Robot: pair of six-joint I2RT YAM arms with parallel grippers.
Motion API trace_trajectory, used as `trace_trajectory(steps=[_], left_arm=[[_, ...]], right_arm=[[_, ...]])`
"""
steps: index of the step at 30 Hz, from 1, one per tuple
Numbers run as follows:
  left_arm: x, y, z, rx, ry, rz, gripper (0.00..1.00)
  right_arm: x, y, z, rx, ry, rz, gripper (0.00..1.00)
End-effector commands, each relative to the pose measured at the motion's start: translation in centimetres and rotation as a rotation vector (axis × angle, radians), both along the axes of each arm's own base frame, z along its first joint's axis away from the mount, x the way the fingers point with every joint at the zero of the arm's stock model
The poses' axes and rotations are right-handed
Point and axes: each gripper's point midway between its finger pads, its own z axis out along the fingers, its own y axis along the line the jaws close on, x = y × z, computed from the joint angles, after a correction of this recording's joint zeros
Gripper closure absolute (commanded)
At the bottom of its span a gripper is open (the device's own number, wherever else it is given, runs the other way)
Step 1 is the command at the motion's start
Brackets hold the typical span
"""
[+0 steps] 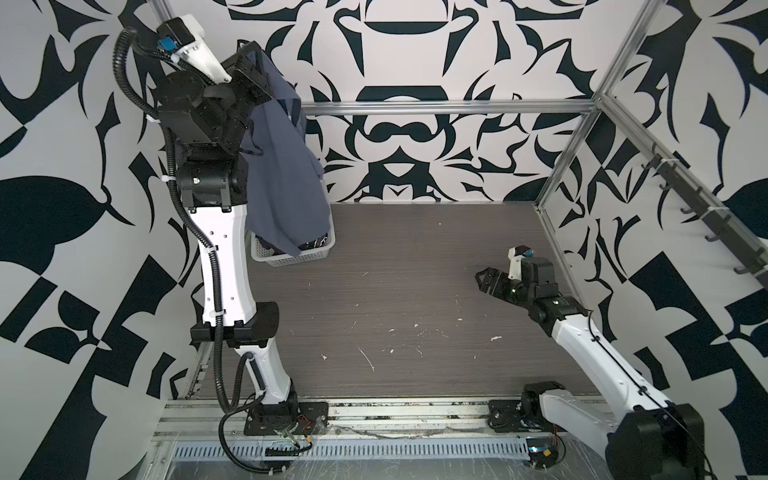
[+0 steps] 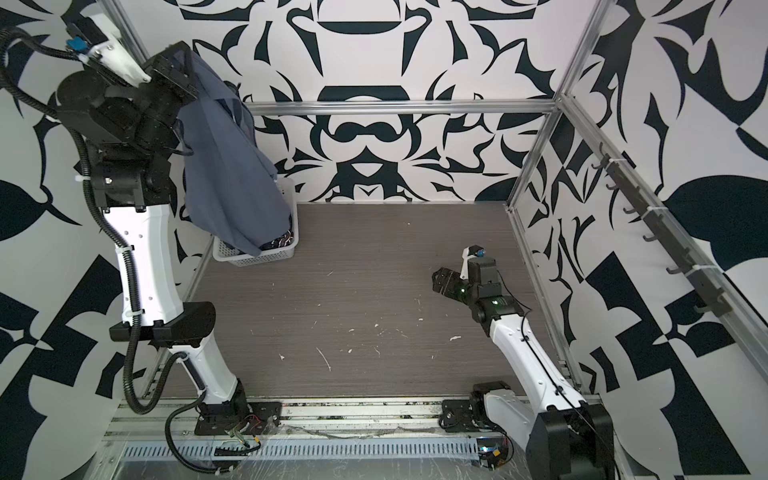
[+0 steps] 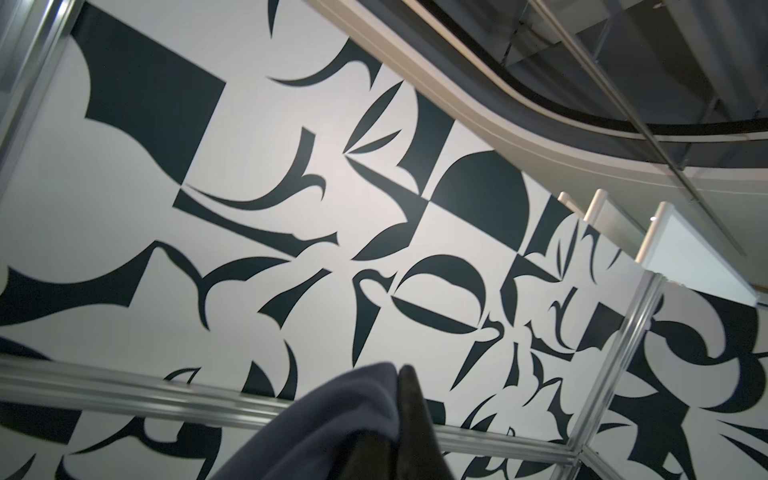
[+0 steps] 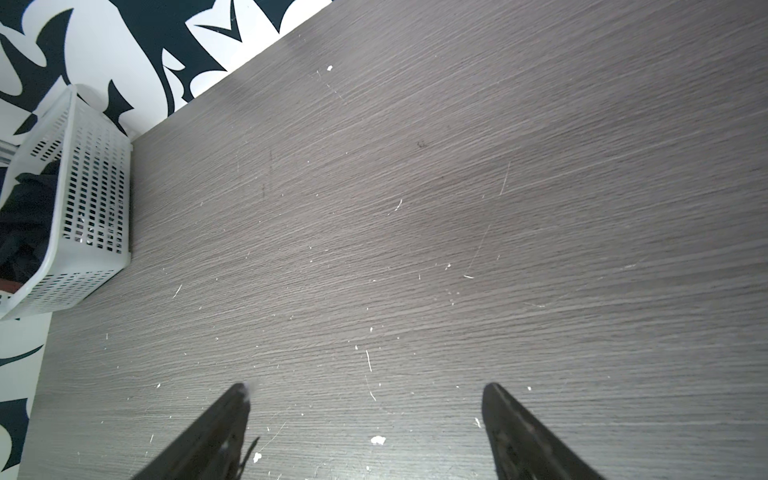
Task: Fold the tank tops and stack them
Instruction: 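Lift the grey-blue tank top high out of the basket with the left gripper, then lower the tank top onto the table with the left gripper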
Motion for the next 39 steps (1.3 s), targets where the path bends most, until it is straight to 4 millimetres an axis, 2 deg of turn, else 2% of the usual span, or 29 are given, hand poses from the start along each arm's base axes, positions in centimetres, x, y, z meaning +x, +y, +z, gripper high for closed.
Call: trace_trajectory(steps=[1, 4, 7, 10, 12, 14, 16, 19, 21, 22, 24, 25, 26, 27, 28, 30, 33, 35, 36, 39], left_arm=[[-5.8, -1.6, 4.8, -0.002, -0.183, -0.062, 1.00], [-6.7, -6.2, 4.4, 0.051, -0.190, -0.139, 1.00], [-7.2, -11.4, 3.1, 0.120, -0.167, -0.182, 1.00], [-6.6, -16.8, 0.3, 0.162, -0.087, -0.259, 1.00], [-6.2, -20.6, -2.4, 0.204, -0.016, -0.305, 1.00], [-5.4, -23.6, -5.6, 0.227, 0.077, -0.316, 1.00], [-3.9, -25.6, -9.8, 0.249, 0.201, -0.303, 1.00], [-1.2, -27.4, -18.8, 0.314, 0.440, -0.214, 1.00], [-0.2, -30.1, -27.2, 0.382, 0.608, -0.283, 1.00], [-0.3, -31.6, -30.8, 0.427, 0.672, -0.350, 0.96], [-0.9, -33.6, -39.3, 0.554, 0.877, -0.447, 0.62], [-1.2, -33.3, -42.3, 0.607, 0.978, -0.434, 0.48], [-1.1, -32.1, -45.4, 0.673, 1.081, -0.366, 0.33], [-1.3, -30.2, -48.0, 0.754, 1.168, -0.270, 0.24], [-1.7, -28.7, -49.6, 0.816, 1.227, -0.210, 0.18], [-3.1, -26.5, -51.9, 0.884, 1.302, -0.152, 0.12], [-6.9, -25.5, -53.9, 0.871, 1.327, -0.196, 0.00], [-9.6, -25.3, -55.3, 0.830, 1.365, -0.239, 0.01], [-11.4, -25.0, -56.6, 0.817, 1.407, -0.261, 0.01], [-14.9, -25.7, -60.1, 0.742, 1.490, -0.333, 0.00]], right_arm=[[0.2, 0.3, 1.0, 0.022, -0.041, 0.005, 0.11], [0.2, 0.3, 1.1, 0.023, -0.045, 0.004, 0.10], [0.3, 0.4, 1.6, 0.031, -0.055, 0.006, 0.10], [0.2, 0.5, 2.3, 0.040, -0.072, 0.004, 0.10], [0.0, 0.4, 2.9, 0.045, -0.085, 0.000, 0.10], [-0.2, 0.4, 3.4, 0.048, -0.095, -0.001, 0.10], [-0.4, 0.3, 3.7, 0.047, -0.102, -0.004, 0.10], [-0.7, 0.3, 3.6, 0.047, -0.101, -0.003, 0.10], [-0.7, 0.4, 3.4, 0.047, -0.092, 0.006, 0.10], [-0.7, 0.5, 3.3, 0.045, -0.091, 0.010, 0.11], [-0.6, 0.4, 3.0, 0.035, -0.079, 0.011, 0.11], [-0.6, 0.3, 3.0, 0.027, -0.074, 0.007, 0.11], [-0.5, 0.1, 2.8, 0.018, -0.066, 0.004, 0.11], [-0.5, 0.1, 2.7, 0.012, -0.062, 0.002, 0.11], [-0.5, 0.1, 2.6, 0.012, -0.059, 0.005, 0.11], [-0.4, 0.2, 2.4, 0.017, -0.055, 0.006, 0.11], [-0.2, 0.5, 2.1, 0.030, -0.040, 0.013, 0.11], [-0.1, 0.5, 1.6, 0.035, -0.022, 0.013, 0.11], [-0.1, 0.7, 1.2, 0.040, -0.009, 0.015, 0.11], [0.1, 1.2, -0.2, 0.062, 0.040, 0.020, 0.12]])
